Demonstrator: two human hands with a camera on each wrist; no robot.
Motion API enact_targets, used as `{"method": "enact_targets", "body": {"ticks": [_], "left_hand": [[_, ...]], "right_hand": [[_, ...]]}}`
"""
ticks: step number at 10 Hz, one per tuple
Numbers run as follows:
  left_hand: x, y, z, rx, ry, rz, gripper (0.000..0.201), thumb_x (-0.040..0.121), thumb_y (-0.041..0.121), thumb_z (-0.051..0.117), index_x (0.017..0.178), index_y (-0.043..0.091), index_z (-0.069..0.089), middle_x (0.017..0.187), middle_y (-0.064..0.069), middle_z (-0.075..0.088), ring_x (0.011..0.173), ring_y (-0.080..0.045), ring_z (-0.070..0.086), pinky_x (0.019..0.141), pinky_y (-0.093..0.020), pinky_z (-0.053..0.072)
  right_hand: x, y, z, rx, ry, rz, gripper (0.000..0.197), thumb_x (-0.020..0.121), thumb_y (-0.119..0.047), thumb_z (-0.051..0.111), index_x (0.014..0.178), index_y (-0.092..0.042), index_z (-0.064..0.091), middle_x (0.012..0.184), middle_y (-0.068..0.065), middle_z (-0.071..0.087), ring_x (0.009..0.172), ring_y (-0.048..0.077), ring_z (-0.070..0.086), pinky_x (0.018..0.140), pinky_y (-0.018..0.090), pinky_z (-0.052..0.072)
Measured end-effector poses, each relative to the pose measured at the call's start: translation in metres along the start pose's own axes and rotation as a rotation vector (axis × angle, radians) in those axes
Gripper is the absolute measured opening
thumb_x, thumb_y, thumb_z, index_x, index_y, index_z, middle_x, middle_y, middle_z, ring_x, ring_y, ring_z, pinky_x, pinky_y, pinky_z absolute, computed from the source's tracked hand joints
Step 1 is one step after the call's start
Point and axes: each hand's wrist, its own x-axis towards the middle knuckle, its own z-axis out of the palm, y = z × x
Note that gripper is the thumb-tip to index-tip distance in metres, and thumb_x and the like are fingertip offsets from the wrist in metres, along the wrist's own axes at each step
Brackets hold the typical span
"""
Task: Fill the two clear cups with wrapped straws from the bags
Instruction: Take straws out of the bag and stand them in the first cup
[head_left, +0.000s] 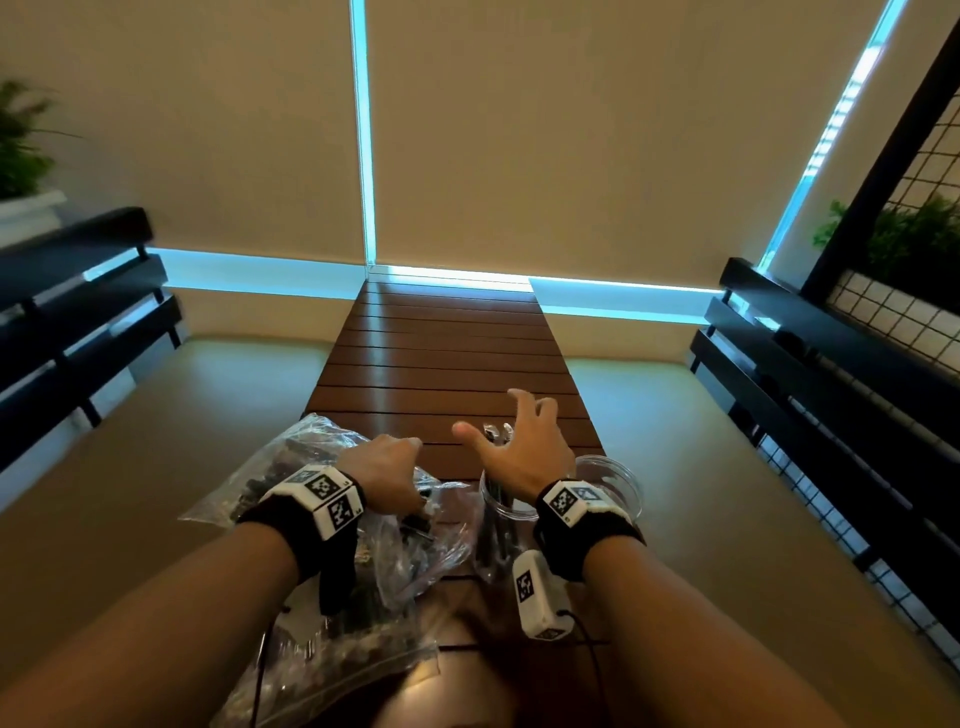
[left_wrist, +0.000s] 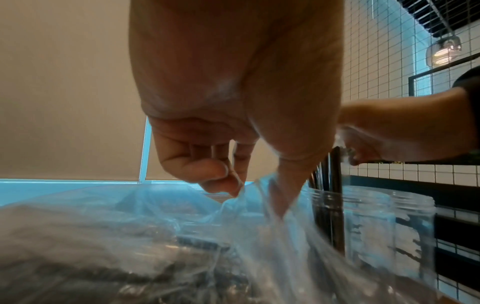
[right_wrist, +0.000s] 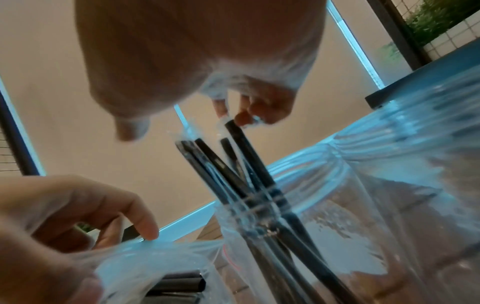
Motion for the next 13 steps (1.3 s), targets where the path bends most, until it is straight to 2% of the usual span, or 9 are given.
{"method": "enact_targets", "body": {"ticks": [1,2,3,4,5,6,8,11,13], "left_hand": [[-0.003,-0.004,-0.005,-0.107,0.068,-0.055,0.028,0.079,0.027,0.063,0.104,0.017,0.063,0.109,-0.003,0.065,0.098,-0.020,0.060,0.082,-0.033,0.053],[-0.006,-0.008,-0.011,-0.162,0.149,-0.092,0.021,0.079,0.020,0.061,0.098,0.016,0.069,0.104,-0.002,0.069,0.095,-0.019,0.062,0.083,-0.033,0.053],[-0.008,-0.014,-0.015,-0.206,0.188,-0.093,0.020,0.078,0.014,0.061,0.094,0.016,0.073,0.100,-0.001,0.072,0.088,-0.017,0.062,0.075,-0.027,0.050],[-0.012,-0.018,-0.020,-0.257,0.209,-0.095,0.017,0.078,0.014,0.062,0.085,0.020,0.075,0.097,0.000,0.073,0.084,-0.015,0.061,0.072,-0.025,0.046],[-0.017,-0.018,-0.026,-0.281,0.224,-0.090,0.015,0.080,0.017,0.062,0.080,0.024,0.075,0.094,0.002,0.074,0.082,-0.014,0.062,0.073,-0.025,0.047],[-0.022,-0.017,-0.030,-0.295,0.240,-0.078,0.013,0.079,0.022,0.063,0.068,0.028,0.067,0.088,0.005,0.072,0.080,-0.015,0.062,0.071,-0.025,0.047],[-0.029,-0.019,-0.028,-0.388,0.239,0.007,0.012,0.081,0.013,0.062,0.078,0.019,0.073,0.081,0.006,0.070,0.077,-0.010,0.062,0.058,-0.019,0.043],[-0.028,-0.038,-0.022,-0.658,0.326,0.059,0.012,0.093,0.018,0.063,0.089,0.021,0.073,0.083,0.008,0.070,0.080,-0.008,0.064,0.068,-0.021,0.051],[-0.028,-0.060,-0.011,-0.341,0.229,0.063,0.021,0.088,0.024,0.066,0.109,0.022,0.069,0.112,0.004,0.055,0.102,-0.011,0.054,0.089,-0.025,0.044]], "right_hand": [[-0.002,-0.020,-0.005,-0.149,0.339,-0.263,0.042,0.082,-0.060,0.055,0.108,-0.027,0.054,0.107,-0.005,0.048,0.094,0.014,0.051,0.076,0.033,0.049],[-0.006,-0.049,-0.001,-0.183,0.166,-0.514,0.015,0.087,-0.036,0.056,0.080,-0.022,0.057,0.082,-0.008,0.055,0.075,0.012,0.052,0.068,0.031,0.050],[-0.010,-0.067,0.015,-0.354,-0.392,-0.460,0.012,0.087,-0.019,0.058,0.081,-0.012,0.065,0.080,0.003,0.065,0.070,0.021,0.063,0.068,0.036,0.058],[-0.016,-0.070,0.032,-0.480,-0.574,-0.407,0.007,0.091,-0.014,0.058,0.087,-0.007,0.058,0.100,0.016,0.063,0.082,0.033,0.062,0.070,0.036,0.053],[-0.022,-0.064,0.053,-0.455,-0.569,-0.427,0.023,0.092,-0.011,0.057,0.113,-0.004,0.061,0.115,0.016,0.060,0.103,0.034,0.061,0.079,0.035,0.046],[-0.026,-0.065,0.074,-0.473,-0.554,-0.425,0.027,0.091,-0.016,0.052,0.114,-0.005,0.062,0.117,0.016,0.061,0.109,0.034,0.058,0.085,0.040,0.047],[-0.026,-0.066,0.100,-0.350,-0.485,-0.288,0.039,0.091,-0.023,0.056,0.128,-0.011,0.052,0.128,0.010,0.054,0.118,0.031,0.054,0.094,0.037,0.047],[-0.016,-0.076,0.124,-0.441,-0.616,-0.263,0.037,0.094,-0.016,0.057,0.128,-0.004,0.052,0.127,0.014,0.059,0.116,0.030,0.058,0.090,0.036,0.046],[-0.022,-0.077,0.127,-0.531,-0.699,-0.400,0.032,0.095,-0.016,0.052,0.125,-0.004,0.056,0.129,0.016,0.056,0.123,0.030,0.052,0.101,0.039,0.042]]}}
